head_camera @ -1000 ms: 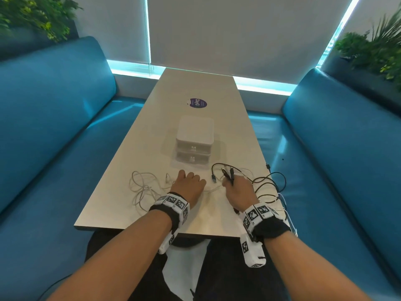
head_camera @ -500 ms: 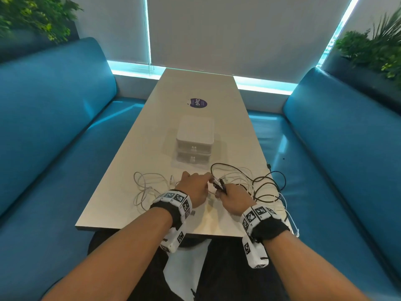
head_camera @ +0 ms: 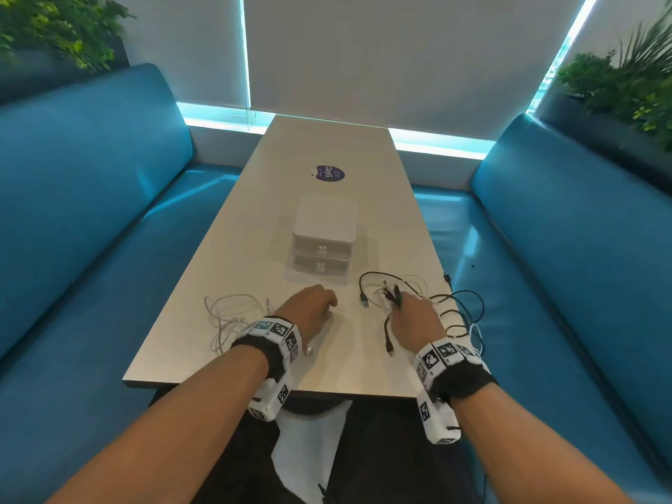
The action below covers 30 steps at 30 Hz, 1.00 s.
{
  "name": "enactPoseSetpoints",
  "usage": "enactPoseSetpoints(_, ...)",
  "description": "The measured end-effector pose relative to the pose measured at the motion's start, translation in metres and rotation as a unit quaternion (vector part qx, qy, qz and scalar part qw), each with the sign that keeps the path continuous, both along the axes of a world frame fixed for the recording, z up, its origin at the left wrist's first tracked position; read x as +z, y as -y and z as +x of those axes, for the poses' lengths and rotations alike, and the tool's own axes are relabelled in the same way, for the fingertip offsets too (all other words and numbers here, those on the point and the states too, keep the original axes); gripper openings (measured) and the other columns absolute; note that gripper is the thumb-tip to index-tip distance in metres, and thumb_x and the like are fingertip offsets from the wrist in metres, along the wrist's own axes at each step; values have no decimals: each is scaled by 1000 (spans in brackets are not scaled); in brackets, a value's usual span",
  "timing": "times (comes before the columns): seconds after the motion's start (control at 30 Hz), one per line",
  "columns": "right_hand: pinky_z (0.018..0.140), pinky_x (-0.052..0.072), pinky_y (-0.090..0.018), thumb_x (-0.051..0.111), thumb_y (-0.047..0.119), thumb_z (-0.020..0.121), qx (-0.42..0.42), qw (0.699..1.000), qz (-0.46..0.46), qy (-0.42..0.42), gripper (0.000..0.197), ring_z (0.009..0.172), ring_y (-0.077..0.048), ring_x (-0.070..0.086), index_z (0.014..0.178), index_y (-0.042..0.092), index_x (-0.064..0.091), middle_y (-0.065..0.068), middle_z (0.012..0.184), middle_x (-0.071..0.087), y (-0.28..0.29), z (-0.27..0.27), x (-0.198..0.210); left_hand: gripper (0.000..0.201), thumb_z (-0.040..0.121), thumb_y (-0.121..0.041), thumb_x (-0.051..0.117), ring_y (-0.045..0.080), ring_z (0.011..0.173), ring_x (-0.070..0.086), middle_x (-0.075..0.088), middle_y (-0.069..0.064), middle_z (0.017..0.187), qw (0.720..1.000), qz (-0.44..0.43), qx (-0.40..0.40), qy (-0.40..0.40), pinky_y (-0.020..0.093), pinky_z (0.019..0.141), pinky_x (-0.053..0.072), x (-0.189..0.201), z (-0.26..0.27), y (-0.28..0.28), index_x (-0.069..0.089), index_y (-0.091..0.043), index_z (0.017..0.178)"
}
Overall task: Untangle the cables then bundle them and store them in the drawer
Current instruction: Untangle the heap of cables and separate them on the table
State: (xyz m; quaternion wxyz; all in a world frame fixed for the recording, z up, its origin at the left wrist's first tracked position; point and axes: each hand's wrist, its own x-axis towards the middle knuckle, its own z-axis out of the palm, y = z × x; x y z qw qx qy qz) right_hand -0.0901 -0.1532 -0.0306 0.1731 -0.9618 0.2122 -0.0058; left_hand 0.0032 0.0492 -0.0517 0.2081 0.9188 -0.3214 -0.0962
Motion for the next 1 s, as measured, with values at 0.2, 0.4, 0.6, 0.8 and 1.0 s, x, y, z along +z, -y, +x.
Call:
enactPoseSetpoints(0.2,84,46,-36,41,30,102,66,992,103,16,29,100,-32,62,111,11,61,-14,107,67,-25,-2,1,29,90,-26,73,14,85,58,57,-1,104,987,-149,46,-39,28,84,49,9,-1,-1,63,-18,116)
enactPoseSetpoints(0.4,80,44,-33,43,28,100,116,979,157,-60,26,89,-22,60,99,15,66,-6,99,64,-25,-6,3,28,92,-6,53,16,102,59,58,-1,115,984,-163,40,-64,31,94,48,11,3,-10,63,-18,115)
enactPoseSetpoints(0.6,85,48,-37,41,43,102,135,979,133,-80,36,92,-26,61,104,14,62,-8,98,67,-30,-5,-8,34,87,-5,52,15,105,58,60,-8,111,987,-142,61,-47,41,104,43,17,9,-24,61,-25,112)
enactPoseSetpoints(0.8,88,48,-39,43,41,101,155,980,107,-64,32,101,-27,61,118,18,58,-8,111,67,-36,-3,-14,27,94,-31,59,13,105,55,59,-11,111,993,-114,-5,-5,40,101,42,32,-4,-15,62,-27,120)
enactPoseSetpoints(1.0,86,50,-37,45,35,101,171,978,101,-68,27,96,-25,64,113,18,63,-7,108,69,-32,-6,-15,23,98,-36,53,25,98,59,62,2,108,996,18,-82,25,36,86,44,39,-14,33,69,-23,109)
